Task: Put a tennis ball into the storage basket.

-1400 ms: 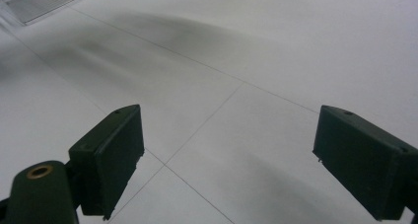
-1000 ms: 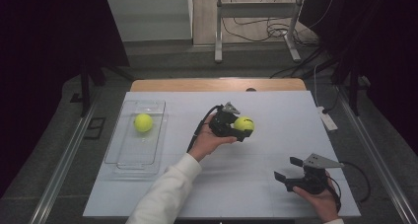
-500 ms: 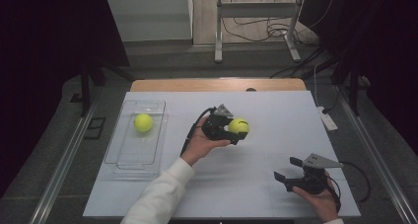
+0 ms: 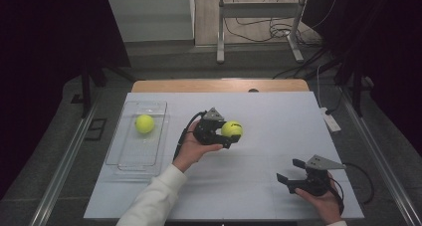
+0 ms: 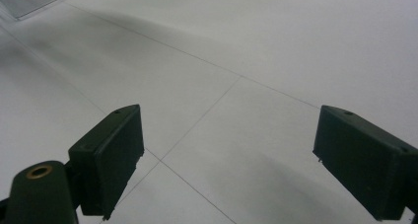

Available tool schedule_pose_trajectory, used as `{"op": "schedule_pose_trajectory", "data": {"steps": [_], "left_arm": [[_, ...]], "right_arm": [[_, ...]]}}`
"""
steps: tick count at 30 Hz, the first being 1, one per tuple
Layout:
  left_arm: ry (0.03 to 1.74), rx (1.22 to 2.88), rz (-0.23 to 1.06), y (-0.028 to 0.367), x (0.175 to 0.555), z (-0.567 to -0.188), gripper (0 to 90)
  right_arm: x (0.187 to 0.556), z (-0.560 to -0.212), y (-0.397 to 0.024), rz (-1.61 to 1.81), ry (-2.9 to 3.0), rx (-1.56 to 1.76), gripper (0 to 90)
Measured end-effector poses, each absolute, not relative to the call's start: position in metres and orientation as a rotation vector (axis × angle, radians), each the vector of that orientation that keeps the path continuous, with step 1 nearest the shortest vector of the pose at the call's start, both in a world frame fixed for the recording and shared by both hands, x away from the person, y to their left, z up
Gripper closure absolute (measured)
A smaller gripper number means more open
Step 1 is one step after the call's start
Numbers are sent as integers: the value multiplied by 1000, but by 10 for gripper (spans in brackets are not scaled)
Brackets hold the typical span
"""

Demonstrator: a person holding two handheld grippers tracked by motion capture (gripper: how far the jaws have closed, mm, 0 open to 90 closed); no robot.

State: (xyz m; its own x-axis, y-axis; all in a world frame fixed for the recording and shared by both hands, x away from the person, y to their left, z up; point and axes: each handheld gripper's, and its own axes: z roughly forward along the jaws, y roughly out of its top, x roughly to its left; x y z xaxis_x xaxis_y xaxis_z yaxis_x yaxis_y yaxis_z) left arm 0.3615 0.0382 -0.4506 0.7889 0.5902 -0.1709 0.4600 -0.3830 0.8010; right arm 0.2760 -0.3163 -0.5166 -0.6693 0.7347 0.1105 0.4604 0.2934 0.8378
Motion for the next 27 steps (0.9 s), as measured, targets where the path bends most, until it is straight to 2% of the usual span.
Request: {"op": "schedule_pose_trajectory", "data": {"steps": [27], "left_arm": [[788, 1995, 202, 63, 344, -447, 274]], "right_arm": [[273, -516, -317, 1304, 2268, 1088, 120]]}}
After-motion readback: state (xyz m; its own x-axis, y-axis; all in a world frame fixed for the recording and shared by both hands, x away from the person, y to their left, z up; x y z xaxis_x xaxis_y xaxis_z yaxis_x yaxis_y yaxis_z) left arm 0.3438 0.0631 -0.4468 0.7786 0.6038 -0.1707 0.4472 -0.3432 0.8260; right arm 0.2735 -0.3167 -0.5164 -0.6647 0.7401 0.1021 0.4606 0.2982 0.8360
